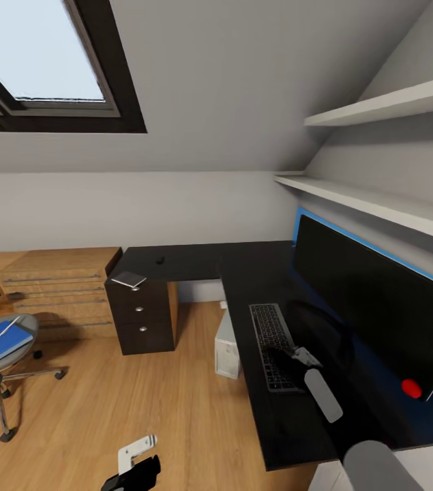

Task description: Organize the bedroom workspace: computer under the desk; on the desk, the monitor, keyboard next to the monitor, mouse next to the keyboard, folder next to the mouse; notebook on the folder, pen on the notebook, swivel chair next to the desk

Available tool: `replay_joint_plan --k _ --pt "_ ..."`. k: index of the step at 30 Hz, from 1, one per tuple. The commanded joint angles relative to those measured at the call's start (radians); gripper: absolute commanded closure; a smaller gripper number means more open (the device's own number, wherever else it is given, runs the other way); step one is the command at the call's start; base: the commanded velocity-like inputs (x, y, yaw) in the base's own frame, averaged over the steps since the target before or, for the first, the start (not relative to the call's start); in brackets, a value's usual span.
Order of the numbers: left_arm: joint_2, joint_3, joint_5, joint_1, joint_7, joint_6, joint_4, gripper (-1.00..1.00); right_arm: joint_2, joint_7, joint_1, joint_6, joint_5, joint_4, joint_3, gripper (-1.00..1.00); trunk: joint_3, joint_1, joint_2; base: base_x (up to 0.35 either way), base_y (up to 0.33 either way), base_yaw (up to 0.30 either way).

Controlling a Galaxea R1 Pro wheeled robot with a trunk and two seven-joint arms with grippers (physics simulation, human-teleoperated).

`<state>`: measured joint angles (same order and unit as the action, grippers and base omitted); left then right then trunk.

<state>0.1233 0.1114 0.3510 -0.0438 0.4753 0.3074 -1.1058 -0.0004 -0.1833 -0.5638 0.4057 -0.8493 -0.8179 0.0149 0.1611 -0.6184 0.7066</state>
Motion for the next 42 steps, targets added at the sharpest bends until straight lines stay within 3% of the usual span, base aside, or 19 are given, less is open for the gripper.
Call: replay_joint_plan --k 1,8,11,19,42 --pt "-0.001 0.0 0.008 -0.001 0.008 0.003 -0.001 -1.0 0.007 -0.041 -0.001 0.002 0.015 -0.024 0.022 -1.0 0.002 0.0 0.001 0.0 0.255 0.0" --pt "-0.001 -0.007 0.008 -0.001 0.008 0.002 0.001 -1.0 0.044 -0.22 -0.001 -0.015 0.186 -0.115 0.2 -1.0 0.002 0.0 0.001 0.0 0.281 0.0" --pt "-0.001 -0.007 0.008 -0.001 0.008 0.002 0.001 -1.0 0.054 -0.245 -0.001 -0.032 0.207 -0.126 0.229 -1.0 0.002 0.0 0.001 0.0 0.296 0.0" --pt "-0.001 -0.008 0.008 -0.001 0.008 0.002 0.001 -1.0 0.077 -0.265 0.0 -0.078 0.226 -0.138 0.254 -1.0 0.002 0.0 0.001 0.0 0.3 0.0" --pt "0.001 -0.003 0.007 -0.001 0.008 0.004 0.009 -1.0 0.076 -0.257 0.002 -0.131 0.23 -0.141 0.295 -1.0 0.002 0.0 0.001 0.015 0.301 0.0"
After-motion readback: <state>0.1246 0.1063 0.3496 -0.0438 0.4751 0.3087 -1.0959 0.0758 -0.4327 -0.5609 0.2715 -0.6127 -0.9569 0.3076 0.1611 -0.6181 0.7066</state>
